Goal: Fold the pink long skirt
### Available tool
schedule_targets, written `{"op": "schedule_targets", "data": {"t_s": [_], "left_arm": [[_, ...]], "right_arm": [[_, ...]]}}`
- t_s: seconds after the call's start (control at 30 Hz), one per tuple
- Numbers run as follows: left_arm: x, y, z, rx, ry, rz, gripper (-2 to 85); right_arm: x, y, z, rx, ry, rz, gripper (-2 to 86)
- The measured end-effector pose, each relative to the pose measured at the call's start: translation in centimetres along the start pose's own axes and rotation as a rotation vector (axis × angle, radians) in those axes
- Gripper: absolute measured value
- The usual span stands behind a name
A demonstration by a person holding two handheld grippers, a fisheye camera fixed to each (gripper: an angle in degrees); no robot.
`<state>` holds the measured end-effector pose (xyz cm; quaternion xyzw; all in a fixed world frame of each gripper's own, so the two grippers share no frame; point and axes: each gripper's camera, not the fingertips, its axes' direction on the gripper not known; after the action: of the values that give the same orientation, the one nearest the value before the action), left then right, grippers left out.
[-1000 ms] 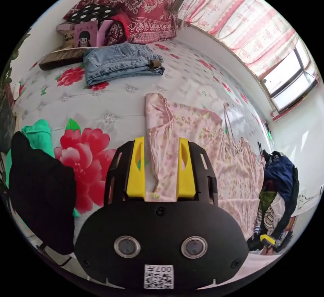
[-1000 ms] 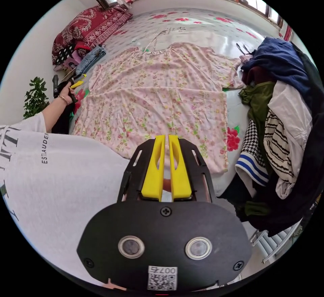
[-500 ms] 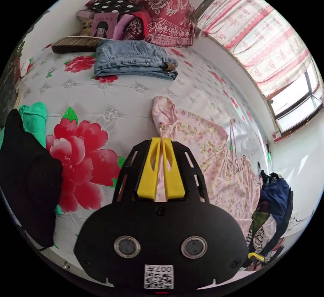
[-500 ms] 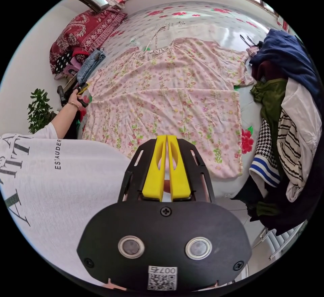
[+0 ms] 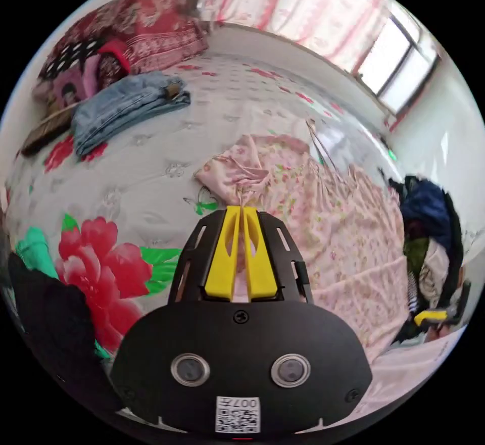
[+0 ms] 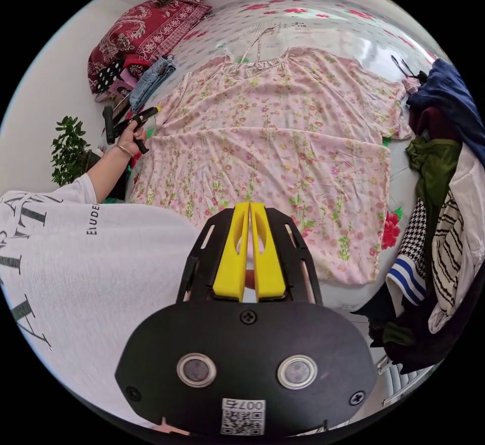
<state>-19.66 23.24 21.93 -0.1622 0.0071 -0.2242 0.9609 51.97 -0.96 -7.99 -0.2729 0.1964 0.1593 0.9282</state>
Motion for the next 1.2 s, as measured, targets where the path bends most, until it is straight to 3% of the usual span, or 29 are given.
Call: {"op": "schedule_targets", "data": {"t_s": [0.1,0.27,0.4,0.5,0.7,0.97,1.03,1.2], "left_arm": [[-4.4,-0.5,-1.4,0.013,-0.063,-0.147,-0.6],[-6.9,0.5,-3.7,0.012,-0.181,-0.17,2.7],[-5.3,-0.9,-6.0,0.087,-0.322,-0.091,4.0],[-2.4,-3.8,-6.3,0.131,-0.292,0.026,4.5],[6.3,-11.7,2.6,-0.084,-0.051,0.342,10.0],[13.1,-16.7,17.2,-0.38,-0.185,0.501,11.5],[14.2,-16.1,17.4,-0.304,-0.186,0.56,7.3],[14.6,-16.4,17.3,-0.348,-0.149,0.514,-0.3]], "right_arm": [[0.4,-0.5,-0.1,0.013,0.01,-0.004,-0.1],[2.2,-4.1,-0.9,0.078,0.031,-0.011,0.7],[3.9,-9.6,-1.5,0.114,0.086,-0.067,2.4],[5.2,-13.5,-2.1,0.147,0.123,-0.102,3.5],[9.1,-25.3,-2.2,0.178,0.214,-0.17,5.8],[13.0,-37.6,3.1,0.033,0.227,-0.26,7.6],[13.3,-38.5,4.8,-0.024,0.191,-0.291,7.1],[12.2,-36.2,5.2,-0.014,0.301,-0.406,0.9]]}}
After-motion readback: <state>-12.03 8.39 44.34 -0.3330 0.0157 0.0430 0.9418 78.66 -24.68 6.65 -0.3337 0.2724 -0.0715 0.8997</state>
